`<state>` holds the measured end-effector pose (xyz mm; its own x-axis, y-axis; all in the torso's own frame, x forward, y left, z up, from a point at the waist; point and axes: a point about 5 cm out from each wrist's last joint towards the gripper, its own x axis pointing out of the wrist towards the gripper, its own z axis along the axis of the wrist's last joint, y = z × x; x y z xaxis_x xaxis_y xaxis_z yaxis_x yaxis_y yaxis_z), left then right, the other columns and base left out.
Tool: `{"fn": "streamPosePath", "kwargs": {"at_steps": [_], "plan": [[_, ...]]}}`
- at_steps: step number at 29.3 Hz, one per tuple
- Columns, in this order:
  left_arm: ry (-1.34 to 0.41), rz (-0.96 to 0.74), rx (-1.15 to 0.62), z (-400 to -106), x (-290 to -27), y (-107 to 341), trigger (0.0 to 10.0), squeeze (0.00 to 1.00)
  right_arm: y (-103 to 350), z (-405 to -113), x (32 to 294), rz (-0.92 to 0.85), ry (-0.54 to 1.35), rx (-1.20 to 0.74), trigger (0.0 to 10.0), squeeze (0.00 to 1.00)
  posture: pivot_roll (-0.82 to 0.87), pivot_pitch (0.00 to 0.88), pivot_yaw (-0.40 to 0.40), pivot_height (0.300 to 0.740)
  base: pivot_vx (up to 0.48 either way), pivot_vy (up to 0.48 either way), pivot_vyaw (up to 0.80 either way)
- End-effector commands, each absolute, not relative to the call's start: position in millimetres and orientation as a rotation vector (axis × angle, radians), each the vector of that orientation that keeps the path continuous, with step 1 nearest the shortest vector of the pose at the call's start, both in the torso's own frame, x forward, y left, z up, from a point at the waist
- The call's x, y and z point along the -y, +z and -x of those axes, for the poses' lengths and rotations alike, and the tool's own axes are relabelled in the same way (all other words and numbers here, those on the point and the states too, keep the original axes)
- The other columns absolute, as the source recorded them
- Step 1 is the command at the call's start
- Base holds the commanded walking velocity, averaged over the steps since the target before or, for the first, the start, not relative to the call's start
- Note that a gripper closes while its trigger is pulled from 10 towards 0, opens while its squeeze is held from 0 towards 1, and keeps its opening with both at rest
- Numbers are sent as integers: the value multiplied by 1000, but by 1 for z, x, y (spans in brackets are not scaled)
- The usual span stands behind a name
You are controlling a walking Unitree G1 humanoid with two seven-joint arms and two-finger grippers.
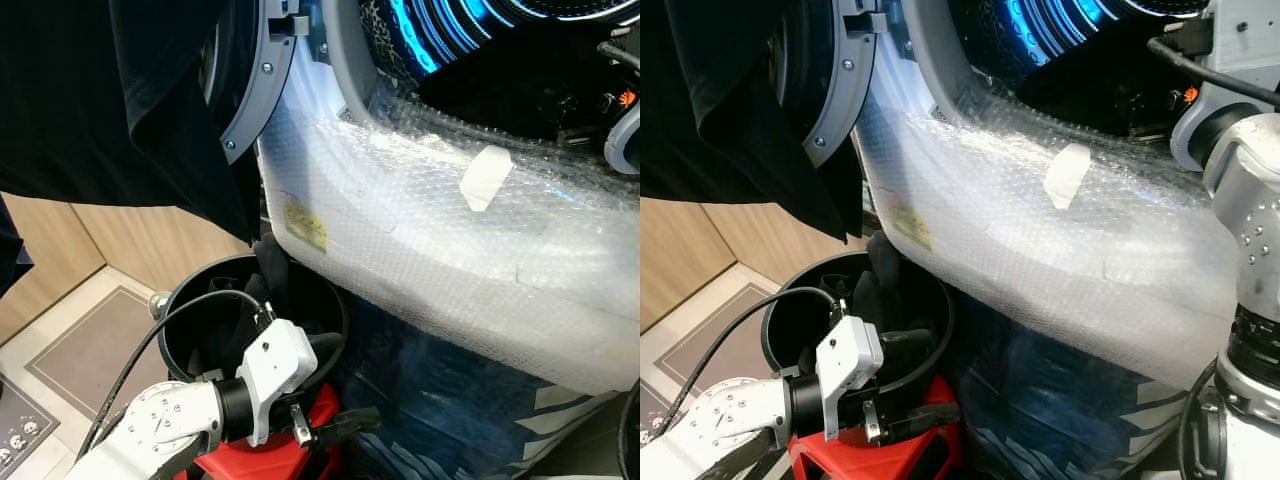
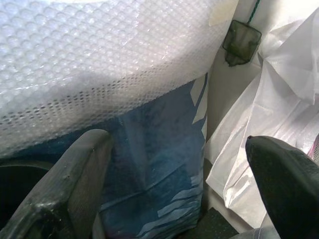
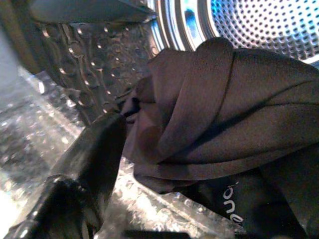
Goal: Clothes washing
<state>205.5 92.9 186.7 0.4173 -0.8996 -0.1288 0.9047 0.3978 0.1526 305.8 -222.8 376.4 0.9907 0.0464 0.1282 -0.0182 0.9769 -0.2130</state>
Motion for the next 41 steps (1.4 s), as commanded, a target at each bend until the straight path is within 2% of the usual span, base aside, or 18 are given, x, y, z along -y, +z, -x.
{"fn": "streamPosePath", "kwargs": {"at_steps": [1,6,20,24,26,41], "plan": [[-1158,-212,-21,-205,-93,189,10000,0,382,-296,222,247,42,174,10000,0,-55,127,-3,740,0,0,0],[-1165,-217,-20,-206,-93,189,10000,0,380,-279,222,312,134,182,10000,0,-61,125,2,740,0,0,0],[-1173,-219,-16,-207,-93,190,10000,0,381,-268,219,307,209,186,10000,0,-70,118,5,740,0,0,0],[-1178,-214,-19,-206,-92,190,10000,0,362,-257,228,231,383,-26,10000,0,-72,114,5,740,0,0,0],[-1178,-214,-19,-206,-92,190,10000,0,361,-256,228,232,388,-40,10000,0,-72,114,5,740,0,0,0],[-1190,-215,-20,-206,-92,190,10000,0,360,-235,228,200,576,36,10000,0,-77,107,11,740,0,0,0]]}}
